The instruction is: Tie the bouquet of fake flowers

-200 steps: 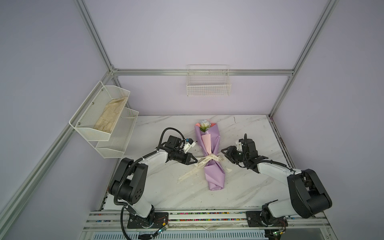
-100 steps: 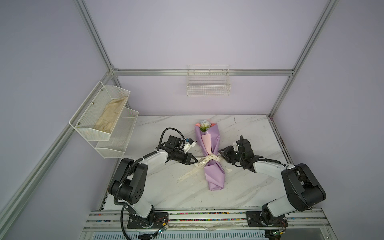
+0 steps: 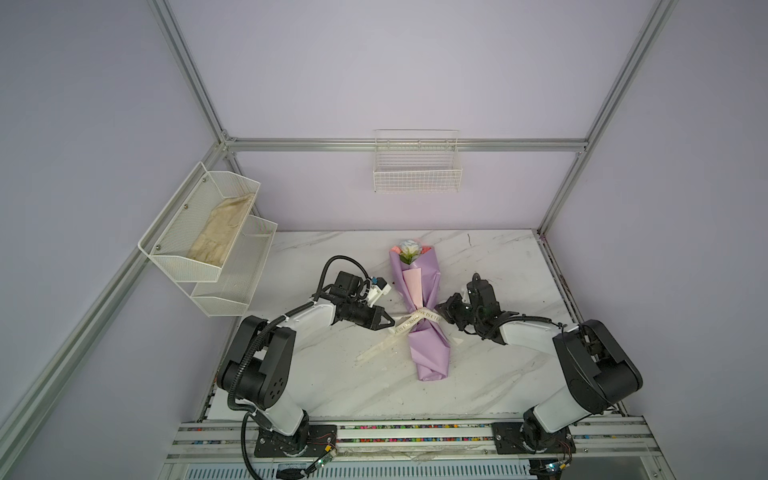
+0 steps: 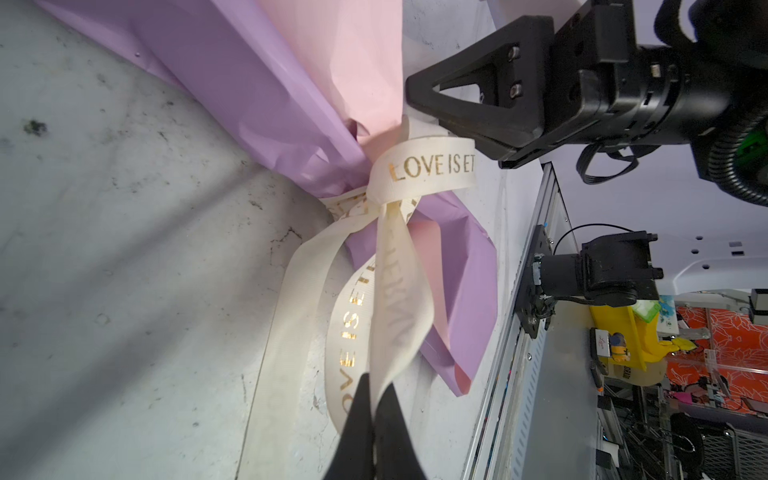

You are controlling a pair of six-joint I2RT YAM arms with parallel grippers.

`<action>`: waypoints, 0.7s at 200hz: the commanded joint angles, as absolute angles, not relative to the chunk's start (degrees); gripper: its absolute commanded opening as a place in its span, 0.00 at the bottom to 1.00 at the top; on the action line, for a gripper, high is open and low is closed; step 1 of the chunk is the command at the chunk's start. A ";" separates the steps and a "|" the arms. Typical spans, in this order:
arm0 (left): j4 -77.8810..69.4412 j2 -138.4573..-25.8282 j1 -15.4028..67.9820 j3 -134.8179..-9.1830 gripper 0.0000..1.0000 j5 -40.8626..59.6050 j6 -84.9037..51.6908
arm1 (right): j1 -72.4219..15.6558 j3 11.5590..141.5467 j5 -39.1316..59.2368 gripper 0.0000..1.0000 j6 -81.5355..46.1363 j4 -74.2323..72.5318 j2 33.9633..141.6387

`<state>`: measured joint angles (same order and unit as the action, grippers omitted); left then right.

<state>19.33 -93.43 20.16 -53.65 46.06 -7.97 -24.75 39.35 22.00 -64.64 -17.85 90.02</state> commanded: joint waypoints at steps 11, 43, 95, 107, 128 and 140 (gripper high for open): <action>20.89 -91.41 19.95 -55.98 0.00 43.16 -8.44 | -24.37 40.70 19.25 0.00 -63.06 -15.04 88.62; 21.40 -91.49 19.94 -56.16 0.00 43.25 -8.18 | -23.80 41.10 18.81 0.00 -62.01 -13.68 88.17; 24.60 -91.75 19.78 -56.56 0.00 38.61 -6.64 | -21.53 41.15 18.54 0.00 -59.53 -11.17 87.77; 24.96 -91.95 19.78 -56.40 0.00 37.91 -6.28 | -20.96 41.16 18.76 0.00 -59.09 -10.90 87.59; 24.98 -92.02 19.78 -56.16 0.00 37.73 -6.22 | -20.31 41.47 19.22 0.00 -57.98 -10.16 87.73; 24.83 -91.99 19.78 -56.25 0.00 38.47 -6.14 | -20.15 41.98 19.52 0.00 -57.34 -9.86 87.89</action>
